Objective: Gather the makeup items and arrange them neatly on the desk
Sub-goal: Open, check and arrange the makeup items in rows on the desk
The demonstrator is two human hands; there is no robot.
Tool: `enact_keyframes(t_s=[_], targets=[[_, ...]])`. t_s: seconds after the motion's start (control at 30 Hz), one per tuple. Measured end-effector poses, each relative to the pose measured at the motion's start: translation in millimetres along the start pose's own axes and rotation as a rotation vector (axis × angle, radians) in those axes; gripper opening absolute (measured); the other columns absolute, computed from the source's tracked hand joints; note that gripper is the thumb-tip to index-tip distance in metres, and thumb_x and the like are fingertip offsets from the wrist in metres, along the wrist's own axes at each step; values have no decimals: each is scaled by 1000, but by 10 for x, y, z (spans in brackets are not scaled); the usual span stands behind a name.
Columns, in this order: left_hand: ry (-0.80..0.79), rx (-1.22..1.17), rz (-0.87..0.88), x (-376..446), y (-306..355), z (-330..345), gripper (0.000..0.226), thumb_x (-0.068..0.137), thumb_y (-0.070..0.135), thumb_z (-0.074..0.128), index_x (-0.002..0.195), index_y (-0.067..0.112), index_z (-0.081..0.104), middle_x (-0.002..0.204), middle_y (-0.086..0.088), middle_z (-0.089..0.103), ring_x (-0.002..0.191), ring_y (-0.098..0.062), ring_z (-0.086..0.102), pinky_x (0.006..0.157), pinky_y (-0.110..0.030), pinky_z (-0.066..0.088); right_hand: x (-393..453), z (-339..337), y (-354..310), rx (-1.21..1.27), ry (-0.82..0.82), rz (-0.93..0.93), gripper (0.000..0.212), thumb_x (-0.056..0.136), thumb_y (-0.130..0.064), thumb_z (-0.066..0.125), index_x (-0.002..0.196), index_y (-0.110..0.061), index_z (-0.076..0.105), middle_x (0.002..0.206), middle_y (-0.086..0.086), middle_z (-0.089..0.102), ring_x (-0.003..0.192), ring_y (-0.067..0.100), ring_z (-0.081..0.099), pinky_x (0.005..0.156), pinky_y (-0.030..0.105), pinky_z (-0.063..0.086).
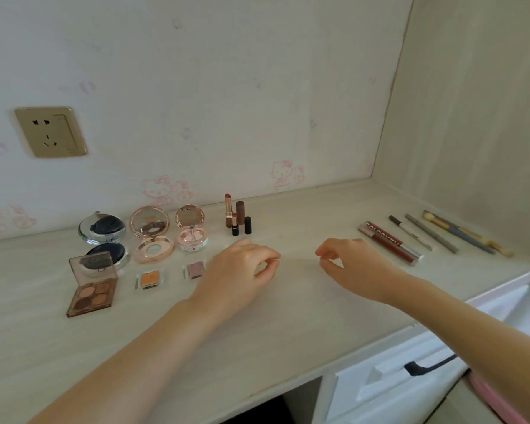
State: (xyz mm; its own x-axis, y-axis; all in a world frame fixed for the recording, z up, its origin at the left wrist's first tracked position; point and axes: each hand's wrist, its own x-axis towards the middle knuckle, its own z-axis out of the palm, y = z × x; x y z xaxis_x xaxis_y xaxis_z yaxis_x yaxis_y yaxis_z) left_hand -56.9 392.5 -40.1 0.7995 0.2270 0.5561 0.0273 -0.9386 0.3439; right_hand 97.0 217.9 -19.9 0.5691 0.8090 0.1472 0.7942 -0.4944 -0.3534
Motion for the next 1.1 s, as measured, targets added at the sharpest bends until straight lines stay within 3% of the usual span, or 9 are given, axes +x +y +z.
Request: enact_keyframes(t_s=[0.17,0.3,0.43,0.53,0.77,0.87,1.0,1.1], targets=[[-199,82,98,419,268,327,24,95,30,52,111,24,69,101,13,69,103,-9,54,78,-36,51,-182,-234,410,-70,67,65,25,95,-29,49,116,-26,61,103,-15,62,96,12,63,85,28,51],[-356,120,132,780,421,627,28,95,31,49,118,25,64,109,10,67,111,-11,50,84,-35,49,-261,-383,741,-65,117,143,24,94,-27,51,114,-26,64,106,-7,68,89,16,65,81,30,52],[-383,91,126,1179,557,888,25,94,32,50,113,26,66,107,6,67,108,-16,52,86,-37,49,-284,-519,1019,-99,109,202,21,94,-27,50,110,-27,63,104,-5,67,86,15,63,75,28,52],[-392,88,162,1446,671,1084,24,94,29,49,111,26,67,106,1,67,107,-20,53,84,-39,50,-267,-622,1178,-115,127,231,23,94,-26,50,113,-24,63,106,-7,66,93,15,62,82,28,51],[-527,194,289,1868,900,1532,35,99,21,47,132,22,54,127,-4,58,127,-23,42,96,-42,45,-109,-641,1391,-133,106,364,25,93,-22,48,112,-21,64,106,1,67,92,19,62,78,26,50],[-587,208,297,1981,934,1679,31,97,23,49,126,26,60,125,-5,58,123,-25,48,95,-41,46,-56,-607,1409,-138,83,373,23,93,-25,49,104,-20,68,102,3,68,92,22,63,80,34,54],[-626,205,335,2062,1009,1762,20,90,17,53,98,23,71,103,-6,65,98,-29,60,82,-41,51,-5,-583,1423,-186,28,385,25,93,-24,48,94,-16,72,97,7,66,87,25,63,77,38,55],[-650,172,342,2095,1050,1745,23,91,15,54,103,22,72,107,-6,66,100,-27,60,83,-37,50,23,-548,1445,-214,22,402,26,93,-24,47,93,-17,72,95,7,66,85,25,63,73,38,56]])
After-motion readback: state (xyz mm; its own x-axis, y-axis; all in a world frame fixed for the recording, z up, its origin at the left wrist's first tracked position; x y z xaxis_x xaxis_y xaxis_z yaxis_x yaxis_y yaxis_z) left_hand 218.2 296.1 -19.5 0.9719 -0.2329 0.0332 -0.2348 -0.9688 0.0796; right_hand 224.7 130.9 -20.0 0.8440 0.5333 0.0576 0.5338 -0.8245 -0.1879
